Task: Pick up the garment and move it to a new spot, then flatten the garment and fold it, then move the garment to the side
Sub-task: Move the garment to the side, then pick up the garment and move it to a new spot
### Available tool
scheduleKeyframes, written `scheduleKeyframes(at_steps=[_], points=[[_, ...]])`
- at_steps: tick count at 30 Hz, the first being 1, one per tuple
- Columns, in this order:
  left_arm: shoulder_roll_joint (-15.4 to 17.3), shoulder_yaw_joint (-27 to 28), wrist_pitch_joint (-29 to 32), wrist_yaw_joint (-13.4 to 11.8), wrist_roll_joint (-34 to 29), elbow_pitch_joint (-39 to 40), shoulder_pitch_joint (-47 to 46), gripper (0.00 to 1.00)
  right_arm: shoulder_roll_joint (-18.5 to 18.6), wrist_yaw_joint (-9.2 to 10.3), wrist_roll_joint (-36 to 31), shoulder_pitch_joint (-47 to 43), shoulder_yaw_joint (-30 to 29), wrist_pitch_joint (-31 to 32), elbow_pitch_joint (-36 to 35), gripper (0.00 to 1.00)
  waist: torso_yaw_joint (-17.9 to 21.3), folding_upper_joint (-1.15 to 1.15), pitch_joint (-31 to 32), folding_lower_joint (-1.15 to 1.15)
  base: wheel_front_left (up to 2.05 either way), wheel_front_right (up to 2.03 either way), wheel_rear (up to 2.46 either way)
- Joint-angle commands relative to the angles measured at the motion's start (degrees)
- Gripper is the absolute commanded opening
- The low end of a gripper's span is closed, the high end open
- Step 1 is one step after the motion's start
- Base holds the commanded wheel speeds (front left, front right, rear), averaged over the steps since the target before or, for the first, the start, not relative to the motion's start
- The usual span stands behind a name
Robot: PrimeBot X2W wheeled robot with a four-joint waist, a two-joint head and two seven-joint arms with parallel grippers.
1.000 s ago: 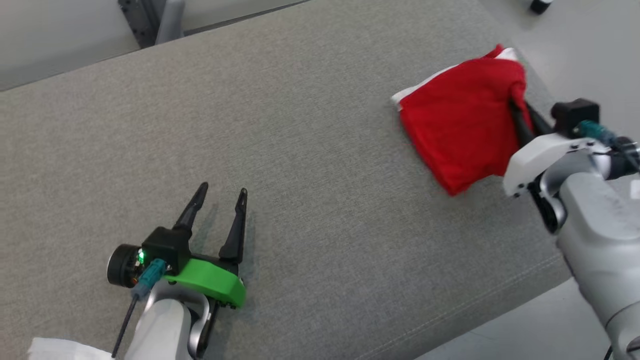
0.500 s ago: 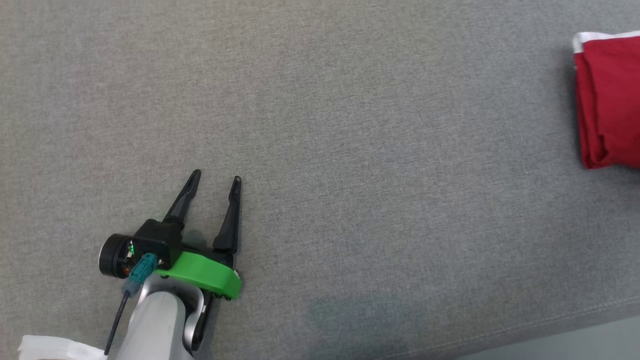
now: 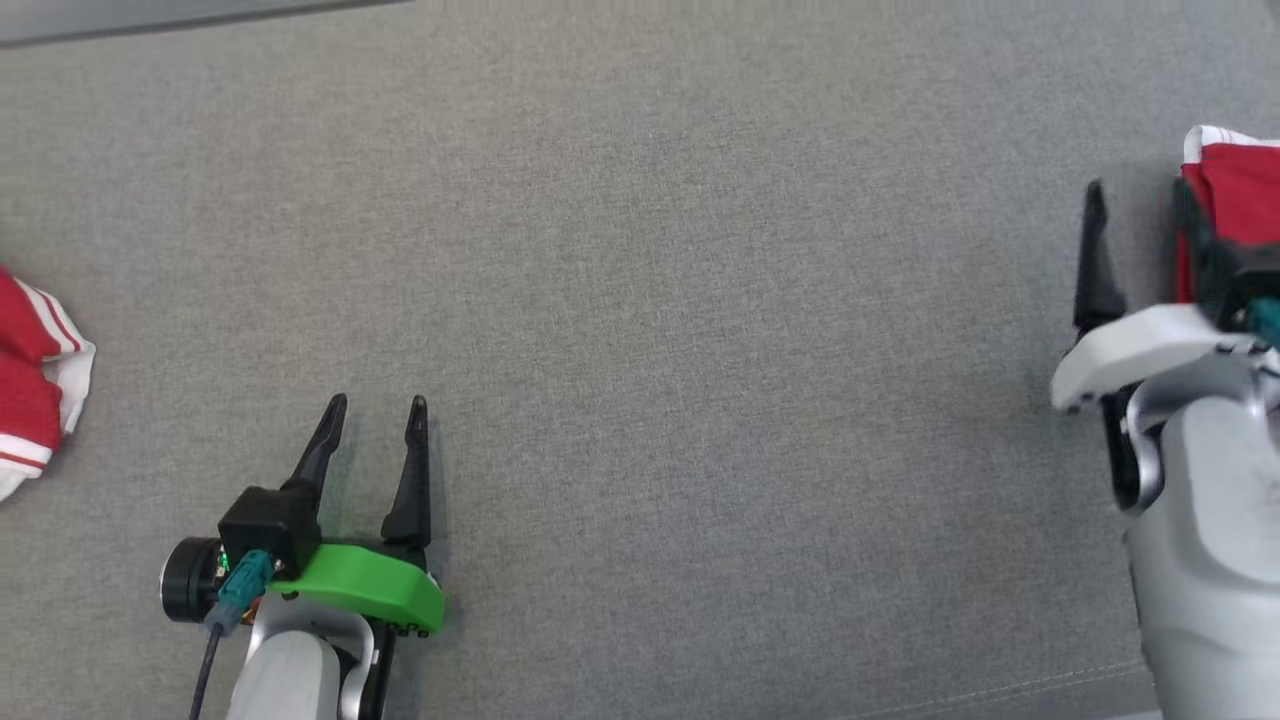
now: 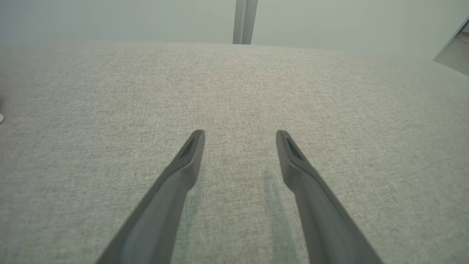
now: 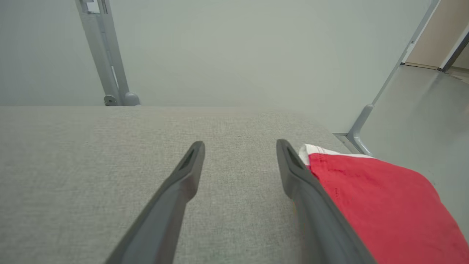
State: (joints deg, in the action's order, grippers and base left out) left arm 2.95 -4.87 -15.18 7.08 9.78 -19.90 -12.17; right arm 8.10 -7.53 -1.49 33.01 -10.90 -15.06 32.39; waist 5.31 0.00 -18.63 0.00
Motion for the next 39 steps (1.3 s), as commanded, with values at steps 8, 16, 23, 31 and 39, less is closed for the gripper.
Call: scheduleKeyframes(at_steps=[8,16,23,31,39], points=[[0.01,1.21,0.07,-1.54,2.53,-1.32,4.26,1.0,-2.82,0.08,5.99,-14.93,7.37,-0.15,-4.45,1.0,-4.47,0.0,9.61,0.0,0.0,0.0,0.0],[0.01,2.33,0.07,-2.71,3.6,-1.85,8.48,1.0,-4.25,0.08,7.7,-22.35,10.26,-0.15,-6.24,1.0,-5.62,0.0,14.93,0.0,0.0,0.0,0.0],[0.0,3.07,0.06,-3.66,4.31,-1.0,11.82,1.0,-4.79,0.07,8.96,-25.51,11.32,-0.15,-8.05,1.0,-5.92,0.0,17.55,0.0,0.0,0.0,0.0],[0.03,2.76,0.06,-4.34,5.29,-0.6,11.15,1.0,-4.73,0.08,8.25,-25.46,11.94,-0.15,-8.72,1.0,-8.89,0.0,16.52,0.0,0.0,0.0,0.0],[0.06,4.97,0.04,-5.96,6.91,-1.9,10.02,1.0,-4.13,0.07,8.86,-24.05,16.59,-0.15,-9.51,1.0,-21.31,0.0,14.71,0.0,0.0,0.0,0.0]])
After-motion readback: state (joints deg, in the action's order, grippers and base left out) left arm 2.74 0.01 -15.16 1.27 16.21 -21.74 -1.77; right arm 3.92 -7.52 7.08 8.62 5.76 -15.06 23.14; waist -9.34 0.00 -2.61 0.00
